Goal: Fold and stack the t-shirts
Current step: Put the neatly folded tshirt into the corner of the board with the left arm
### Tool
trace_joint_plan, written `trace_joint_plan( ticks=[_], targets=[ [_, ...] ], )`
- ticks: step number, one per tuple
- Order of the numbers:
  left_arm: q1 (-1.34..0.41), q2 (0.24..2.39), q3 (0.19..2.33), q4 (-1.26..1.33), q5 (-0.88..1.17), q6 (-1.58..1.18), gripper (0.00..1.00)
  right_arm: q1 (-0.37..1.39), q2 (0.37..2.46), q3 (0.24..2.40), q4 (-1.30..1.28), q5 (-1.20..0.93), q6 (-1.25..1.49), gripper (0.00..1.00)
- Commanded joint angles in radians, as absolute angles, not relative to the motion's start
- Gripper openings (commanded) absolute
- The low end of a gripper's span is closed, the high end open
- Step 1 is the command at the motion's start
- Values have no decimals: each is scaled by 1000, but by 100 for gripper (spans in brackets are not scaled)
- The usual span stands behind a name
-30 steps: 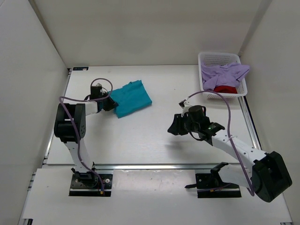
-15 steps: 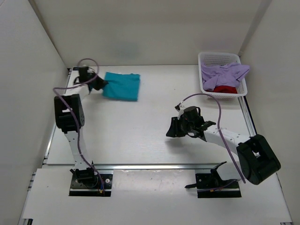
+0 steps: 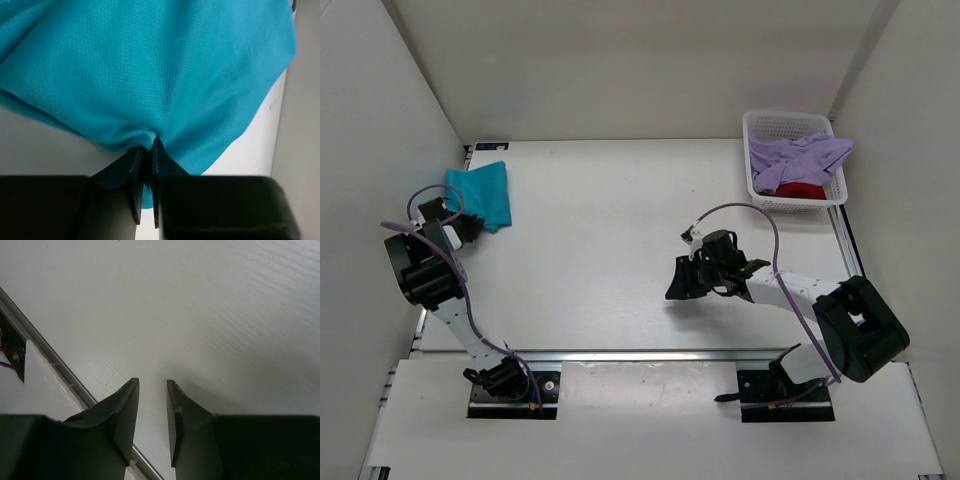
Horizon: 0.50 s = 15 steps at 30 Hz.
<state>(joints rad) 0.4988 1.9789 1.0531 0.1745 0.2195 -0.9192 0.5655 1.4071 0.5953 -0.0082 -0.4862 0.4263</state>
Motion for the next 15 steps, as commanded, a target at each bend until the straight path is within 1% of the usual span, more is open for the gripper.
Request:
trace_joint_plan(
  ticks=[1,3,8,10,12,13,15],
  targets=[
    [491,1956,1087,239,190,-968,21,580,1388,592,35,-508,426,27],
    [469,1989,1149,178,189,-950,19,584,1382,592,37,-505,425,27],
    [428,2084,1294,97,121,-913,19,575,1396,588,38,-512,429,27],
    [407,2124,1406,57,92,-891,18,575,1408,592,48,-517,428,27],
    [387,2173,1481,5,69,-891,20,565,1417,592,40,-517,433,28],
    [382,2187,1514,0,78,-905,19,565,1419,603,35,-517,428,27],
    [379,2194,1522,0,101,-926,24,557,1427,604,35,-515,429,28]
  ],
)
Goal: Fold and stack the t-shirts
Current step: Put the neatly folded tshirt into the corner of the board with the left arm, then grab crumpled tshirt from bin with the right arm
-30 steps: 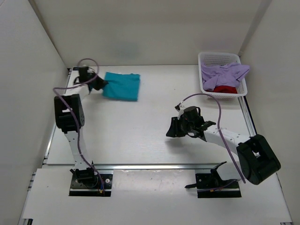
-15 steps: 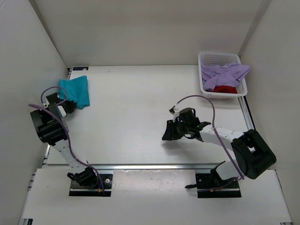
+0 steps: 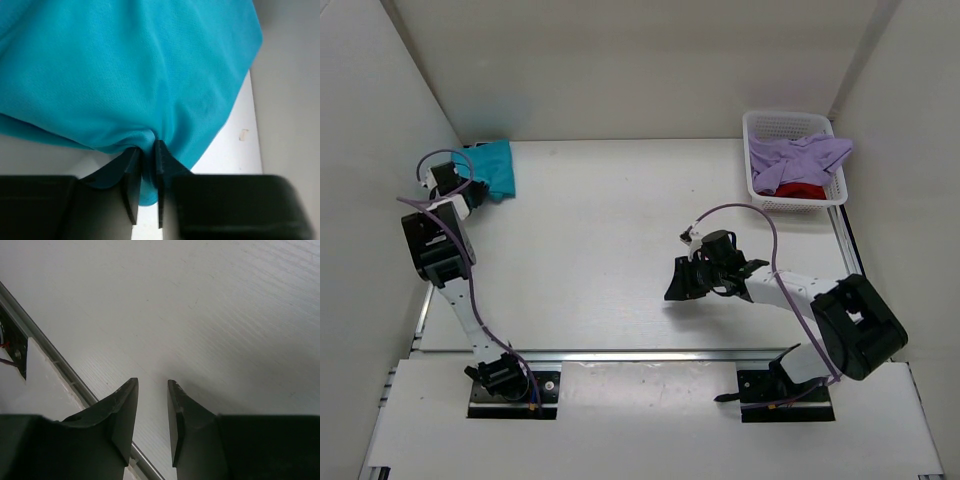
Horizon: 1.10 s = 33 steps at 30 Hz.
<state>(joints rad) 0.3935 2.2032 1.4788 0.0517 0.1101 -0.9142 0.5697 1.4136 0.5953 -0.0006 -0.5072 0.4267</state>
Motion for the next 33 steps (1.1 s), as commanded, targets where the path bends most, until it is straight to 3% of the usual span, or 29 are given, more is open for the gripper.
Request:
trace_joint_plan(
  ticks=[1,2,4,7,10,13,14,16,17,18,19,22,25,28,33],
  targets=[
    [383,2184,1500,15,97,-927,28,552,1425,601,37,-514,436,29],
    [373,2160,1459,26,97,-931,32,554,1421,598,41,-515,436,31],
    [371,2112,1409,63,95,-920,53,558,1417,598,48,-514,443,36],
    [357,2019,1315,86,84,-902,73,592,1390,610,35,-486,446,46],
    [336,1919,1238,78,58,-872,87,620,1361,618,25,-459,457,50],
    [307,1810,1187,58,46,-841,91,649,1338,644,3,-404,479,47],
    [301,1786,1163,57,45,-836,91,664,1330,662,2,-388,485,44],
    [250,1697,1115,70,58,-833,86,669,1333,699,-20,-336,488,24],
    [201,1651,1080,84,51,-822,78,660,1342,745,-59,-301,486,12],
    [174,1628,1051,89,25,-799,58,655,1360,802,-83,-289,467,7],
    [97,1582,1039,92,15,-760,52,653,1377,828,-127,-237,456,2],
    [-154,1528,1049,26,-121,-652,32,614,1402,969,-227,-62,416,0],
    [-354,1488,993,63,-149,-630,29,485,1437,1098,-282,-3,390,0],
    [-455,1462,884,142,-40,-667,30,278,1471,1156,-282,-9,399,1],
    [-570,1382,718,224,89,-686,32,-68,1591,1233,-166,-195,384,2]
  ],
)
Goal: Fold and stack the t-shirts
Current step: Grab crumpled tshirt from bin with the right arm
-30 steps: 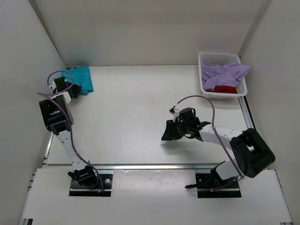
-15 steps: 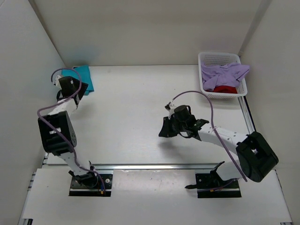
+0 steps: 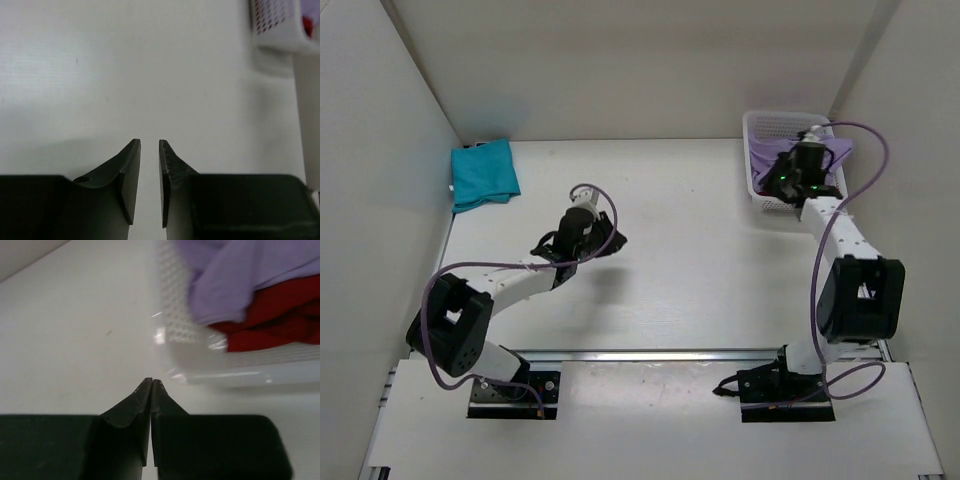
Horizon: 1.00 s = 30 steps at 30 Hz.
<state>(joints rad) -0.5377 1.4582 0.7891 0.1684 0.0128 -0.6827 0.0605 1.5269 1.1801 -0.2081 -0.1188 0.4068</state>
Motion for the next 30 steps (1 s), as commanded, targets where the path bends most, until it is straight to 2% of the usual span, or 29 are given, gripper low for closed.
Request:
trace_joint_plan(
  ticks=[1,4,7,12,17,23,30],
  targets=[
    [-583,1367,678,232,84,-683,32,-124,1626,1280,-164,-187,387,2],
    [-667,1299,586,248,78,-673,35,-230,1747,1371,-158,-178,403,4],
    [-738,1250,511,271,107,-672,38,-310,1871,1481,-144,-232,388,18],
    [-716,1223,402,377,199,-693,41,-353,2035,1707,-219,-228,337,37],
    [-704,1223,407,362,215,-667,42,-364,2247,1986,-340,-284,290,41],
    [-666,1244,408,365,235,-666,43,-299,2408,2193,-468,-285,238,40],
    [-664,1250,402,371,236,-681,43,-264,2398,2195,-469,-279,221,40]
  ],
)
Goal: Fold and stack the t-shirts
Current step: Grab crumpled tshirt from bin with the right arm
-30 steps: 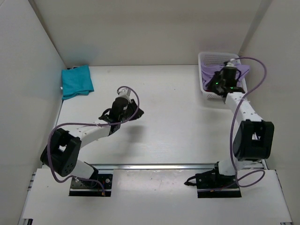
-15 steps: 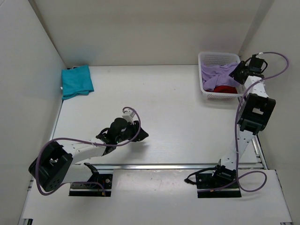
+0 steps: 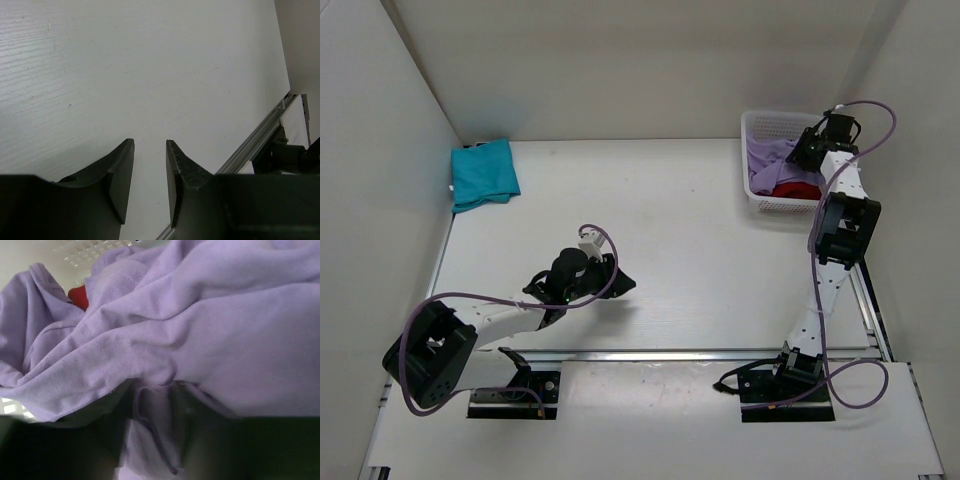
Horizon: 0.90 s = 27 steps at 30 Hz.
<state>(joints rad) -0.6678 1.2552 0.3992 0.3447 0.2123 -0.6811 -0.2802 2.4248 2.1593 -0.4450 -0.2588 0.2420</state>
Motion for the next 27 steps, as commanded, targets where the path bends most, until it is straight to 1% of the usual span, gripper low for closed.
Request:
trace_joint_plan(
  ticks=[1,2,3,5,8,15,18,22,24,27],
  targets=[
    [-669,1247,400,376,227,-681,43,-265,2396,2194,-472,-284,219,32],
    [-670,1249,405,367,224,-681,42,-262,2387,2191,-472,-285,227,21],
    [-670,1250,410,368,219,-681,42,-264,2381,2184,-472,-281,235,16],
    [-669,1253,414,357,221,-683,43,-255,2358,2175,-471,-269,248,0],
    [-681,1252,423,354,218,-686,43,-236,2286,2145,-454,-224,255,0],
    [-657,1269,515,315,221,-689,43,-161,2024,2168,-485,-127,210,0],
    [-626,1304,570,295,279,-706,42,-120,1877,2166,-486,-123,198,0],
    [-585,1301,612,267,311,-719,43,-6,1734,2146,-488,-121,152,0],
    [-536,1284,615,262,334,-754,43,72,1616,2094,-459,-127,146,0],
    [-445,1246,604,253,373,-779,42,255,1475,1998,-365,-138,114,1]
  ],
)
